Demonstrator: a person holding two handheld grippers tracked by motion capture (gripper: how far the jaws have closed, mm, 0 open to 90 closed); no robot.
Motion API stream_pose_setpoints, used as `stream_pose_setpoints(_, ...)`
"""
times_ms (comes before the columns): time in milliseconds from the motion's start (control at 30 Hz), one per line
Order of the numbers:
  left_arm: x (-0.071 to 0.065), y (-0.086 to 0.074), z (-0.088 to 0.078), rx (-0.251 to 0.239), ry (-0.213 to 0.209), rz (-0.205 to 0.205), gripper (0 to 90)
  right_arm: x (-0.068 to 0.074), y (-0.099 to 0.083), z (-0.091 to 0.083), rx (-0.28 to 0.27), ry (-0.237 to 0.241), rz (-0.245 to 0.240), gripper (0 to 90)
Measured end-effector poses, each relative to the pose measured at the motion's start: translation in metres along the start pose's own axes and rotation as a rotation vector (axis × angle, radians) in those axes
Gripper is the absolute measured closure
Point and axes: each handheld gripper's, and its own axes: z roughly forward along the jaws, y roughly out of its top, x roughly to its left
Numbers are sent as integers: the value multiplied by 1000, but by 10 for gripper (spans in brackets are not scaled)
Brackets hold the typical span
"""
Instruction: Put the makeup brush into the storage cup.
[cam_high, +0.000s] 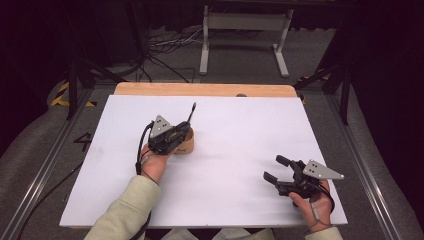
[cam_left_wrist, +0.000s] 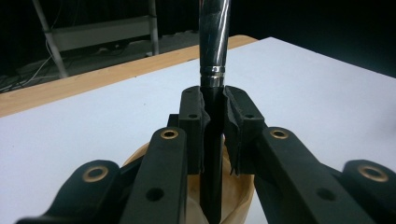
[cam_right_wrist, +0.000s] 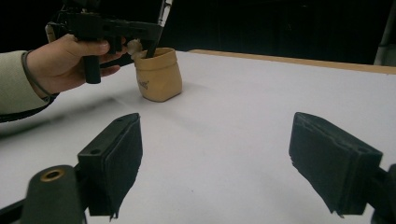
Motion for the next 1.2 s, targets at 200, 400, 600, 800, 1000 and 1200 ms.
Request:
stream_pose_setpoints(200,-1,-3,0,7,3,-5,783,0,0,0,-1,0,-2,180)
stream_pose_setpoints(400,-2,-3,0,10,-4,-4,781,0,0,1,1,4,0,180)
stream_pose_setpoints(600,-2,-3,-5,-12,-51,-41,737,0,0,0,-3,2,-2,179)
stream_pose_setpoints(800,-6,1,-10,-29,-105,-40,628,0,1,2,-2,5,-2,179)
stream_pose_setpoints(1000,-7,5,-17,-43,-131,-53,549,0,2,5,-4,10,-5,177)
stream_pose_setpoints(1200,-8,9,-24,-55,-138,-50,523,0,3,8,-3,18,-8,176)
